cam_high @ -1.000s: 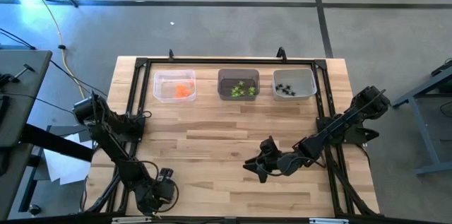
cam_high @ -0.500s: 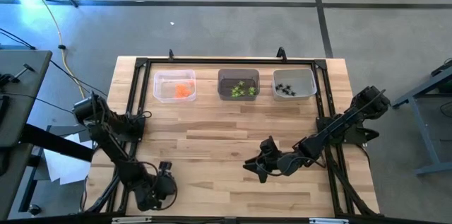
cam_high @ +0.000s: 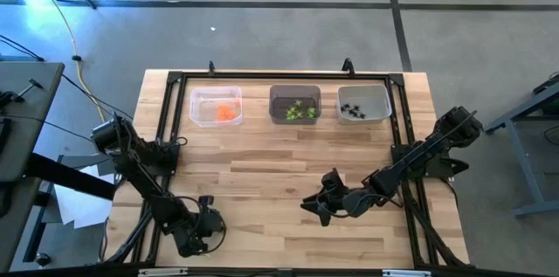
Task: Sort Halloween decoration
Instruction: Put the black spider toy into the white bin
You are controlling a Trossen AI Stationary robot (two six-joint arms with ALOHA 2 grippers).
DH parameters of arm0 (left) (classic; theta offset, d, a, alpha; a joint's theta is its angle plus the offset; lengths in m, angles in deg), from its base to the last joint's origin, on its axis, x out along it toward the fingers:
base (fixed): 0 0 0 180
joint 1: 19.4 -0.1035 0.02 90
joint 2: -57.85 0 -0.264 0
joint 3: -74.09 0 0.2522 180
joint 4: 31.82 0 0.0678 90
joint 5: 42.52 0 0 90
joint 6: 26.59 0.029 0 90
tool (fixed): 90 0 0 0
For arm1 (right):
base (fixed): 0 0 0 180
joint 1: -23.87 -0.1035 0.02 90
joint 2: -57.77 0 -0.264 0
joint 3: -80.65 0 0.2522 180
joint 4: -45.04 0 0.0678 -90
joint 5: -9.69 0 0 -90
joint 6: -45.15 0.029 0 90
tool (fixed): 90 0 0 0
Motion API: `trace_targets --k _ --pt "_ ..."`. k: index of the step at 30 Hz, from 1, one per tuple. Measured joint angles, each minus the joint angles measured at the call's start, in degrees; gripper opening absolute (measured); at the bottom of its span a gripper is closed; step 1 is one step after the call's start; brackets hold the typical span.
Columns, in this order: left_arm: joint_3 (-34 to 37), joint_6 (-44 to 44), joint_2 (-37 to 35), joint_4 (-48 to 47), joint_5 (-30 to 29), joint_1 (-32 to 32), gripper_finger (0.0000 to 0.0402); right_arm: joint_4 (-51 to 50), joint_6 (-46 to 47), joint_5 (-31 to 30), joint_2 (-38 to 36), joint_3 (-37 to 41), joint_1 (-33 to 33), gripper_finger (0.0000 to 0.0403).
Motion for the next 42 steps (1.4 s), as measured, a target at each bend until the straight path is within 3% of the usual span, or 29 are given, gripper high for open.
trace_targets --k 5,10,26,30,34,38,42 --pt "-2.56 3.71 0.33 -1.60 1.38 -1.43 0.0002 -0.01 0.00 0.00 0.00 0.00 0.00 0.0133" --pt "-6.74 7.74 0.60 -9.02 1.94 -2.66 0.0000 -0.02 -0.07 0.00 0.00 0.00 0.00 0.0133" --pt "-16.63 13.15 0.56 -21.30 -1.40 -5.60 0.0000 -0.03 -0.07 -0.18 0.00 0.00 0.00 0.0133" --pt "-21.92 14.57 0.21 -26.47 -8.34 -6.46 0.0000 0.23 -0.07 -2.77 0.00 0.00 0.00 0.0133" --pt "-25.75 16.92 -0.81 -27.65 -20.10 -7.47 0.0000 3.34 -1.37 -5.76 -0.02 0.00 0.02 0.0133" --pt "-27.41 19.57 -1.43 -26.94 -32.84 -8.86 0.0000 10.90 -7.33 -9.24 -0.02 0.00 0.13 0.0133" --pt "-27.96 23.20 -1.43 -24.20 -40.46 -11.15 0.0000 19.71 -17.55 -9.98 -0.04 -0.09 0.50 0.0133"
